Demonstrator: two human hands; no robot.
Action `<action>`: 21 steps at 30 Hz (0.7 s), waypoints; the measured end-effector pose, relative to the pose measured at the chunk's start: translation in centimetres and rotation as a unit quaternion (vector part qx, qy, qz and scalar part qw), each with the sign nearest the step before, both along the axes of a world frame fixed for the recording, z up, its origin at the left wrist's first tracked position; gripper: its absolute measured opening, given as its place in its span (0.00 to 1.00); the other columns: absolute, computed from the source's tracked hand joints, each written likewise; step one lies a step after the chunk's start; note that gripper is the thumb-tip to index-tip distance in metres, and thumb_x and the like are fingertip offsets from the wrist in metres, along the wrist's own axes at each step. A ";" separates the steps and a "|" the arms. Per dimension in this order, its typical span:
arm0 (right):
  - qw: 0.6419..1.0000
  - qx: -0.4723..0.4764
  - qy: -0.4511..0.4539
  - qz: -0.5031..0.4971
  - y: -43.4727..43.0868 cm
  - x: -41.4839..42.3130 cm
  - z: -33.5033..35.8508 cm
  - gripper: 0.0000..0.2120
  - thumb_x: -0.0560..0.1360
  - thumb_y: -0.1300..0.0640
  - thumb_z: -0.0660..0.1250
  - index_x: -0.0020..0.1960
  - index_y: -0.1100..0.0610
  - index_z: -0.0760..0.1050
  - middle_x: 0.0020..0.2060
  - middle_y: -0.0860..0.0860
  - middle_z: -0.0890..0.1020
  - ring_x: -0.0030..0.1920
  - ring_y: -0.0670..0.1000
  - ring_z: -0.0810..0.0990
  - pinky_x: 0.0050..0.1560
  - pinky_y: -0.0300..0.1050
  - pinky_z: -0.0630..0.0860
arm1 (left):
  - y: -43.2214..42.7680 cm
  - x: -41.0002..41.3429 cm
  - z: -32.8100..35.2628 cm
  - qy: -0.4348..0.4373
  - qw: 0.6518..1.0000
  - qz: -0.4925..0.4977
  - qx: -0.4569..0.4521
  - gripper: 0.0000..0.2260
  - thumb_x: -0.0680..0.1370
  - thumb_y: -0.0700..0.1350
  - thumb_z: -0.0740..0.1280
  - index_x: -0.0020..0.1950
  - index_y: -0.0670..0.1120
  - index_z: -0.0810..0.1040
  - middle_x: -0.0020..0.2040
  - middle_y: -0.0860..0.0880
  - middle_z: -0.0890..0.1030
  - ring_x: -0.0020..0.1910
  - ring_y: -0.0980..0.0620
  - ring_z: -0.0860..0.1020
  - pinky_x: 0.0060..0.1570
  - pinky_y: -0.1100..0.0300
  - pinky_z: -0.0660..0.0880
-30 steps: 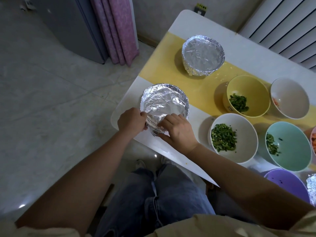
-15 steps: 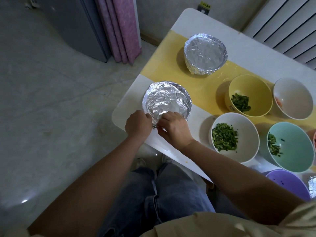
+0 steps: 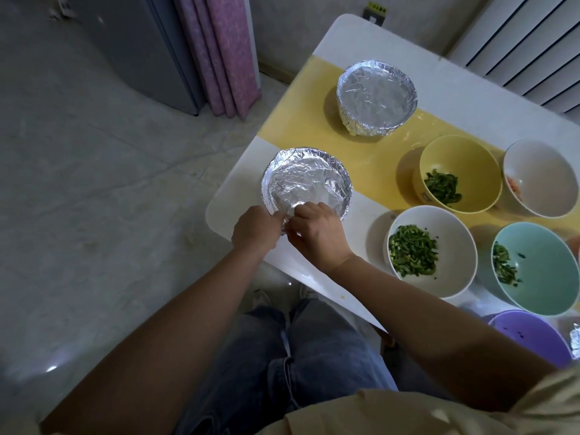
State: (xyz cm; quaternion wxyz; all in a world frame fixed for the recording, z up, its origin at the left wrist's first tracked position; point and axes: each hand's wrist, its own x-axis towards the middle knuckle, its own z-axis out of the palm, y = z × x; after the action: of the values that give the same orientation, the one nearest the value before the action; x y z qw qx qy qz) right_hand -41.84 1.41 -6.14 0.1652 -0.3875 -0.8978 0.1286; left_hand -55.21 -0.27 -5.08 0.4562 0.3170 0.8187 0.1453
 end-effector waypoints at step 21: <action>1.000 -0.005 0.012 0.018 0.3 0.4 -0.1 0.08 0.68 0.61 0.62 0.31 0.58 0.75 0.29 0.53 0.75 0.32 0.56 0.74 0.32 0.45 0.69 | 0.3 0.6 0.7 -0.144 0.982 0.124 0.007 0.07 0.81 0.42 0.61 0.47 0.40 0.73 0.39 0.43 0.80 0.38 0.43 0.83 0.47 0.47 0.82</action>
State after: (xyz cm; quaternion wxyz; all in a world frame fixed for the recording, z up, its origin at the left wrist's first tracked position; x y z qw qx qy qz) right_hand -41.44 1.69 -6.28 0.1719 -0.3701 -0.9021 0.1404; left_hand -54.56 0.05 -4.35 0.5454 0.1921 0.7765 0.2503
